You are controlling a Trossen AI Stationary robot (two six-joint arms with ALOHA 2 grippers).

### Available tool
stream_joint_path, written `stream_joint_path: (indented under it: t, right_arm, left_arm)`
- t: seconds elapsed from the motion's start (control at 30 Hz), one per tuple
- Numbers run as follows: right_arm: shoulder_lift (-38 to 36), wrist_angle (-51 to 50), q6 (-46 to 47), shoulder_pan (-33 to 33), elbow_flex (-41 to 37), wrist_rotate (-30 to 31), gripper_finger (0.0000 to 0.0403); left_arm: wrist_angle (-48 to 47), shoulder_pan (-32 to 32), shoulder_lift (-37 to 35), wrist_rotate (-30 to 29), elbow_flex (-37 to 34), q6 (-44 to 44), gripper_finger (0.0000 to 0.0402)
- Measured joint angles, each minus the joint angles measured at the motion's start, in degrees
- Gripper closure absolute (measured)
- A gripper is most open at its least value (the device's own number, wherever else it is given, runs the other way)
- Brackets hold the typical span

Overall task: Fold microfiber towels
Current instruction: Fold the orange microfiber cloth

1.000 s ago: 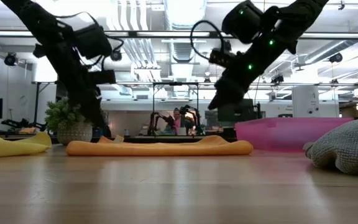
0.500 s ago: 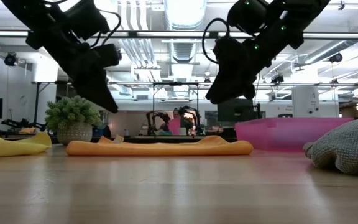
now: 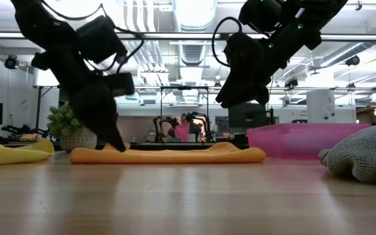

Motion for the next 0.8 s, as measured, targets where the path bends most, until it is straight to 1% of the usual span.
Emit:
stream_joint_path:
  t: [0.17,0.27,0.4,0.57,0.67,0.8]
  right_arm:
    - [0.6,-0.1,2.9,0.0,0.0,0.0,0.0266]
    - [1.3,-0.2,4.3,0.1,0.0,0.0,0.0266]
    - [2.5,0.0,7.4,0.5,0.0,0.0,0.0266]
    - [5.0,0.8,11.0,0.6,0.0,0.0,0.0262]
    - [6.5,1.2,13.3,0.6,0.0,0.8,0.0249]
    - [8.1,2.5,15.1,0.5,0.0,1.1,0.0214]
  left_arm:
    - [-2.1,-1.7,1.9,-0.7,0.3,-2.0,0.0263]
    - [-5.8,-2.8,1.5,-0.7,0.3,-3.4,0.0263]
    - [-12.6,-3.7,-0.6,-0.6,0.3,-5.0,0.0263]
    - [-15.9,-3.8,-4.1,-0.2,0.0,-5.1,0.0263]
    - [-16.7,-3.8,-6.3,-0.1,-0.2,-5.1,0.0263]
    - [-17.1,-3.8,-7.3,-0.2,-0.2,-5.1,0.0263]
